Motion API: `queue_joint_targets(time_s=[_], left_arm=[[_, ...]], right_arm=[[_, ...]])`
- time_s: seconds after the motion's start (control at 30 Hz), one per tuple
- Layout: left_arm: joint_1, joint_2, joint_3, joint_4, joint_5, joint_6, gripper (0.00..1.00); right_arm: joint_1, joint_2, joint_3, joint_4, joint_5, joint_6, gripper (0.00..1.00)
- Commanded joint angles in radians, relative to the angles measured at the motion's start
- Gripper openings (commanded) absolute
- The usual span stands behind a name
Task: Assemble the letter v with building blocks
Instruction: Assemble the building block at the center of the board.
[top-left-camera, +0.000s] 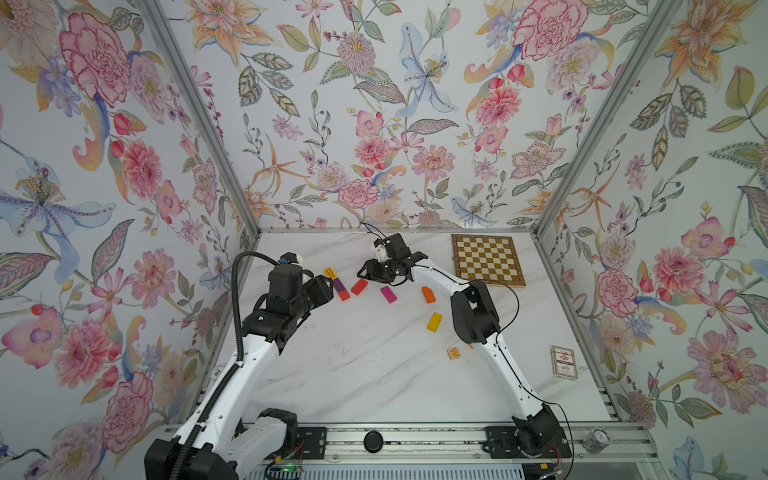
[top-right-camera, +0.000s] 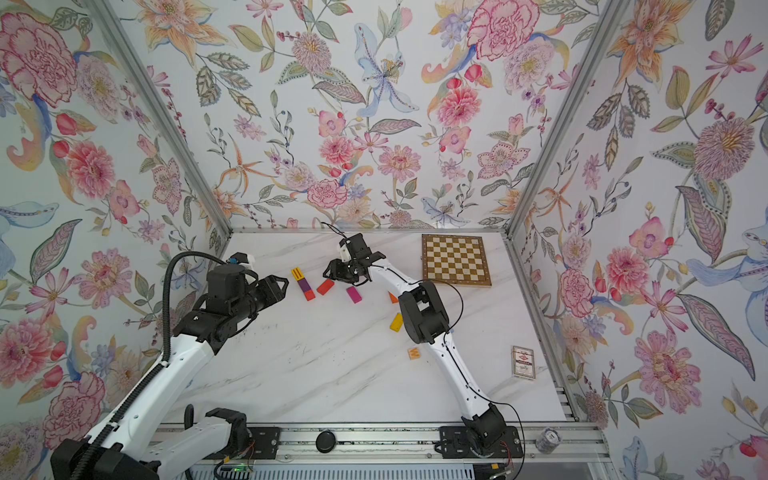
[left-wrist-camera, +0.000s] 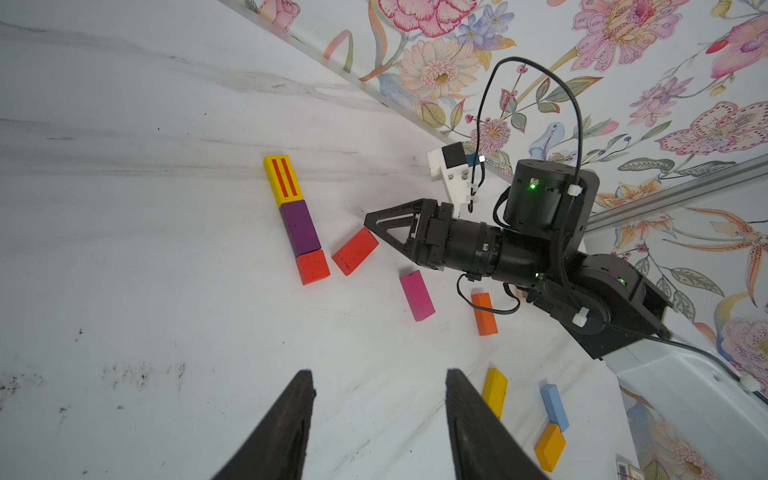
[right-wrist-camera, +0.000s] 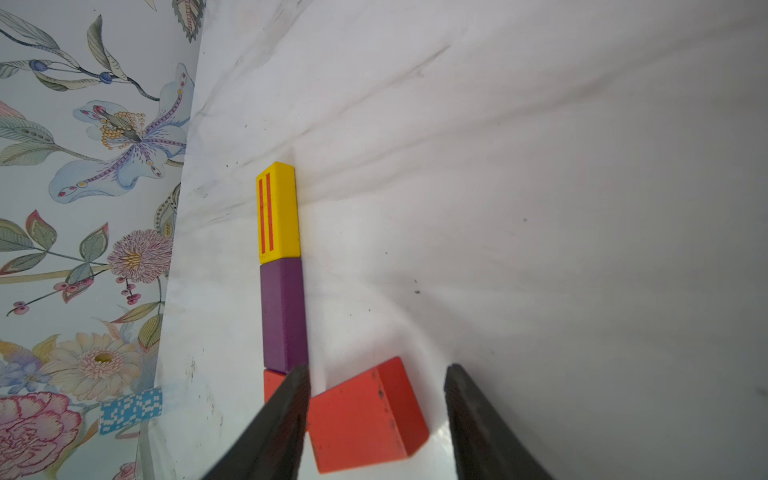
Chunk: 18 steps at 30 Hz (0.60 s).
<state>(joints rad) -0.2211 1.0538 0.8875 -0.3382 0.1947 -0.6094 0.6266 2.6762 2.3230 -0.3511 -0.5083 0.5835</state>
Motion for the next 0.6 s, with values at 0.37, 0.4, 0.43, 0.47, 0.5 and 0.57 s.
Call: queue_joint_targets(time_s=[0.37,0.4,0.43,0.47,0.5,0.57], left_arm=[[-0.003,0.000,-0.014,-0.022,-0.003,-0.002,0.54],[-0.003,-0.002,-0.015,-0.022,-0.004,-0.003,0.54],[-0.003,-0.002,-0.015,-0.024,-0.004,-0.002,0.54],[-0.002,-0.003,-0.016,-0.024,-0.003,-0.002,0.54],[-0.003,-0.003,-0.016,-0.025,-0.004,-0.002,0.54],[-0.003,-0.003,-0.016,-0.027,-0.005,-0.002,0.54]], right_arm=[[0.021,-0.002,-0.020,-0.005,-0.009,0.006,0.47],[0.023,-0.007,-0.027,-0.005,-0.008,0.005,0.47],[0.024,-0.011,-0.034,-0.005,-0.006,0.004,0.46],[0.025,-0.015,-0.040,-0.004,-0.004,0.005,0.46],[0.024,-0.019,-0.046,-0.006,-0.002,0.004,0.46],[0.025,-0.028,-0.057,-0.005,0.005,0.003,0.46]])
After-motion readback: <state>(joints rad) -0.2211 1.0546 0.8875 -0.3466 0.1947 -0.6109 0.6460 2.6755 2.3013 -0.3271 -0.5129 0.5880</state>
